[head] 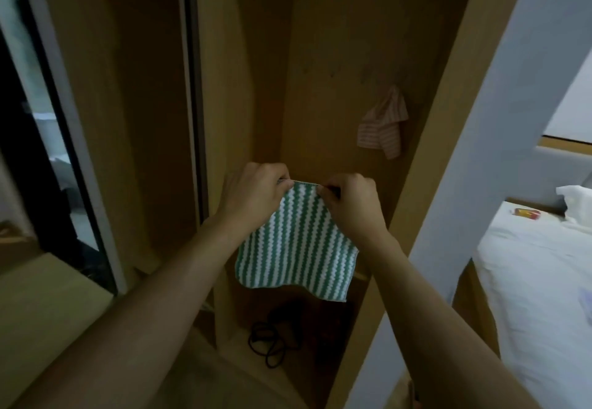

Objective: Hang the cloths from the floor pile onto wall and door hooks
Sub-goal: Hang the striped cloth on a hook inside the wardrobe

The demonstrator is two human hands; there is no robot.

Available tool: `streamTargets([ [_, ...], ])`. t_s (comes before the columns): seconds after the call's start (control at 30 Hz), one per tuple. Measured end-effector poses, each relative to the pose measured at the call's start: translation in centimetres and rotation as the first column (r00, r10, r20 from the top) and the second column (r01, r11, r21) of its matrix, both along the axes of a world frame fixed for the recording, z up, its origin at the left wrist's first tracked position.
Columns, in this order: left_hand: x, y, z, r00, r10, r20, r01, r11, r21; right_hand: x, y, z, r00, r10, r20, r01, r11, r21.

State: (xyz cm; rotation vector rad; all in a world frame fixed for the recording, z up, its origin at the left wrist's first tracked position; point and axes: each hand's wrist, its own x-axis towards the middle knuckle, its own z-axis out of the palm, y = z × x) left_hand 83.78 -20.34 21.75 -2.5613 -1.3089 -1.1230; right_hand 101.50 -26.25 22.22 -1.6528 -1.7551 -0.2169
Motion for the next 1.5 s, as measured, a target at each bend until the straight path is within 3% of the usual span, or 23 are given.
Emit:
streamTargets([
  [0.33,2.8,14.4,0.8,0.99,-0.131,0.051,0.13,0.991,0.02,2.0,13.2,1.0,0.978,-0.206,0.005,0.206,0.978,-0.033],
  [0.57,5.7,25.8,4.6,0.973,-0.23,0.02,0.227,0.97,0.082,3.3,21.8,4.5,0.935,-0.355,0.003,0.355,0.935,0.014],
  [0.7,7.9,30.8,6.9,0.956,-0.293,0.001,0.29,0.948,0.132,4.5,25.7,6.7,0.918,-0.395,-0.02,0.396,0.918,0.034],
  [1.07,17.2,40.8,9.3,0.902,-0.432,0.016,0.428,0.898,0.097,13.0,35.0,9.0,0.883,-0.447,-0.145,0.457,0.888,0.044],
  [1.3,24.6,47.0,10.3,0.924,-0.383,0.013,0.38,0.92,0.097,19.8,41.2,9.9,0.863,-0.446,-0.237,0.471,0.88,0.058],
  [1.5,30.6,51.2,11.4,0.93,-0.361,0.073,0.357,0.932,0.064,25.3,46.5,11.5,0.777,-0.595,-0.208,0.611,0.791,0.022],
])
